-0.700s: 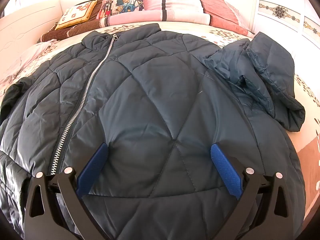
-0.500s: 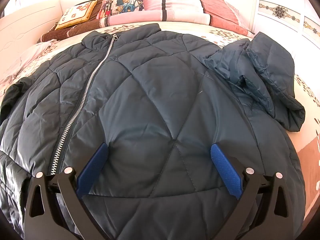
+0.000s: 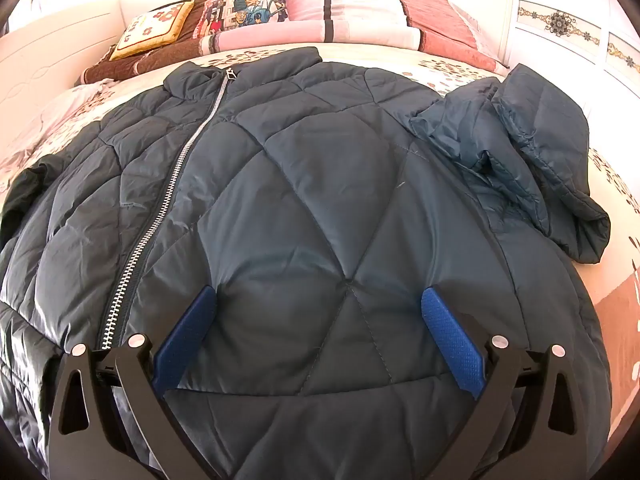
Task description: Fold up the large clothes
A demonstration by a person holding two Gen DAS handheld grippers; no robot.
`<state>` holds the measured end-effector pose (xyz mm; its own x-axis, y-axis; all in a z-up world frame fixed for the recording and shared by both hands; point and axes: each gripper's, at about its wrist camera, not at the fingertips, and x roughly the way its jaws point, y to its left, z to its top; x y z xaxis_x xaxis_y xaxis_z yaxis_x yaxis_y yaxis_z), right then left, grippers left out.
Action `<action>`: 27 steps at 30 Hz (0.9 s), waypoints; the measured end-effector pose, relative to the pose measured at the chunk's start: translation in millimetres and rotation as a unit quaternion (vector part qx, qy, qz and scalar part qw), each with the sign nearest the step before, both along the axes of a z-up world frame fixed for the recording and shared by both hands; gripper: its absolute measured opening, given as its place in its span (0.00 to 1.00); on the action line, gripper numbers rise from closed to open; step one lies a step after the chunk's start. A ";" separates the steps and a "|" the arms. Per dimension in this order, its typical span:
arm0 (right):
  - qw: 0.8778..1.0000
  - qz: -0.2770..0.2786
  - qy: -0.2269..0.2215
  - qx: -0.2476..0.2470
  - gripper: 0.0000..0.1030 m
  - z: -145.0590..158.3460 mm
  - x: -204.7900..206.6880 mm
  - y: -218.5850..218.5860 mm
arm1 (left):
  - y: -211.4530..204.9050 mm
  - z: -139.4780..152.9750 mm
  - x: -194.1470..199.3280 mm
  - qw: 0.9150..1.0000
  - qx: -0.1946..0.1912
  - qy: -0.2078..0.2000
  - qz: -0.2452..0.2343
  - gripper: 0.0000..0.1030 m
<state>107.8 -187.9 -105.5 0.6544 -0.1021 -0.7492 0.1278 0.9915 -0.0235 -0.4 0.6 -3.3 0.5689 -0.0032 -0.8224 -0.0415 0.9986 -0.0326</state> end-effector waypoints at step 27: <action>1.000 0.000 0.000 0.000 0.95 -0.1 0.2 0.0 | 5.1 -6.8 0.9 1.000 -0.001 0.007 0.002 0.87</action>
<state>108.0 -187.9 -105.6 0.6544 -0.1019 -0.7493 0.1278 0.9915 -0.0232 0.5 5.7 -10.1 0.5570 -0.0029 -0.8305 -0.0454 0.9984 -0.0339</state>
